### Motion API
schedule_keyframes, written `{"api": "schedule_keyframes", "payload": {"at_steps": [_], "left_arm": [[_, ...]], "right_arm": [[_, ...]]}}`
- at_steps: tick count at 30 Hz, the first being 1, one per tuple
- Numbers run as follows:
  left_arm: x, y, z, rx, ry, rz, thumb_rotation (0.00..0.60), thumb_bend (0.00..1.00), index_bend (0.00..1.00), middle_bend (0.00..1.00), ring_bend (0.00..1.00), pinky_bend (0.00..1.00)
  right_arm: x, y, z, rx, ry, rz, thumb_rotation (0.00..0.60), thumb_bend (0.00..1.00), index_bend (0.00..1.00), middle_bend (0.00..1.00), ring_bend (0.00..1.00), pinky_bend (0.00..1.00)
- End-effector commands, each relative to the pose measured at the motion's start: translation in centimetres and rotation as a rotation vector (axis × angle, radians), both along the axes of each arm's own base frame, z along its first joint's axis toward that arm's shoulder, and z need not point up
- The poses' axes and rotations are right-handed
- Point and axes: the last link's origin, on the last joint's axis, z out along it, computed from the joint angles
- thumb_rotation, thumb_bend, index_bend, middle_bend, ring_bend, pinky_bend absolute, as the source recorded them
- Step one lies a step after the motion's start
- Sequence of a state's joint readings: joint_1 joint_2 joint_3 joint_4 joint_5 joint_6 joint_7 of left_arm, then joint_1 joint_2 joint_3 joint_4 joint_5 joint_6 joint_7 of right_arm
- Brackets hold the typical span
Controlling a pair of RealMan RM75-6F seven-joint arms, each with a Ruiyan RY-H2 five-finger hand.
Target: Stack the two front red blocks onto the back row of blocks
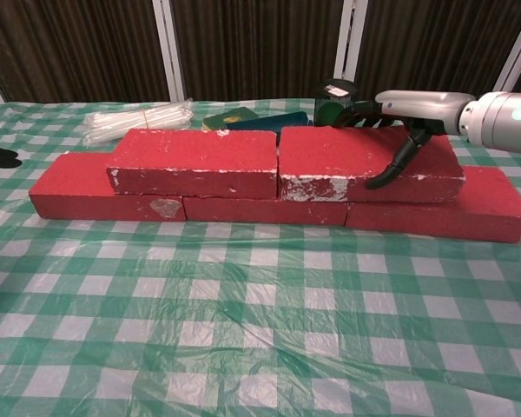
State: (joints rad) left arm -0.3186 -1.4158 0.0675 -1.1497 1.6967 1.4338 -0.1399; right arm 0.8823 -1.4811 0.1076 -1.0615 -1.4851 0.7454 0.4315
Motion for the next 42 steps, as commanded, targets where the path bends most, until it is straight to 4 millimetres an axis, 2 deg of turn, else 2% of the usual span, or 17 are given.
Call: {"api": "schedule_keyframes", "payload": {"at_steps": [1,21,27,35,38,42], "left_arm": [[-0.01,0.02,0.02,0.000,-0.001,0.002,0.600,0.29,0.00,0.00,0.00,0.01],[0.05,-0.04,0.21,0.001,-0.006,0.003,0.600,0.29,0.00,0.00,0.00,0.01],[0.03,-0.02,0.21,0.001,-0.006,0.005,0.600,0.29,0.00,0.00,0.00,0.01],[0.02,0.02,0.21,-0.006,-0.008,0.003,0.600,0.29,0.00,0.00,0.00,0.01],[0.02,0.10,0.19,-0.003,-0.007,0.005,0.600,0.29,0.00,0.00,0.00,0.01],[0.09,0.06,0.07,-0.003,-0.009,-0.003,0.600,0.29,0.00,0.00,0.00,0.01]], "right_arm": [[-0.01,0.02,0.02,-0.003,-0.006,-0.005,0.600,0.11,0.35,0.48,0.43,0.66],[0.54,0.14,-0.11,0.012,-0.043,-0.022,0.600,0.11,0.33,0.48,0.42,0.66],[0.60,0.16,-0.20,0.021,-0.038,-0.027,0.600,0.11,0.27,0.45,0.37,0.64],[0.25,0.04,-0.27,0.024,-0.007,-0.052,0.600,0.11,0.02,0.23,0.15,0.49],[0.21,0.01,-0.27,0.026,0.010,-0.063,0.600,0.11,0.00,0.18,0.10,0.44],[0.11,-0.01,-0.39,0.028,0.034,-0.077,0.600,0.11,0.00,0.13,0.05,0.29]]}}
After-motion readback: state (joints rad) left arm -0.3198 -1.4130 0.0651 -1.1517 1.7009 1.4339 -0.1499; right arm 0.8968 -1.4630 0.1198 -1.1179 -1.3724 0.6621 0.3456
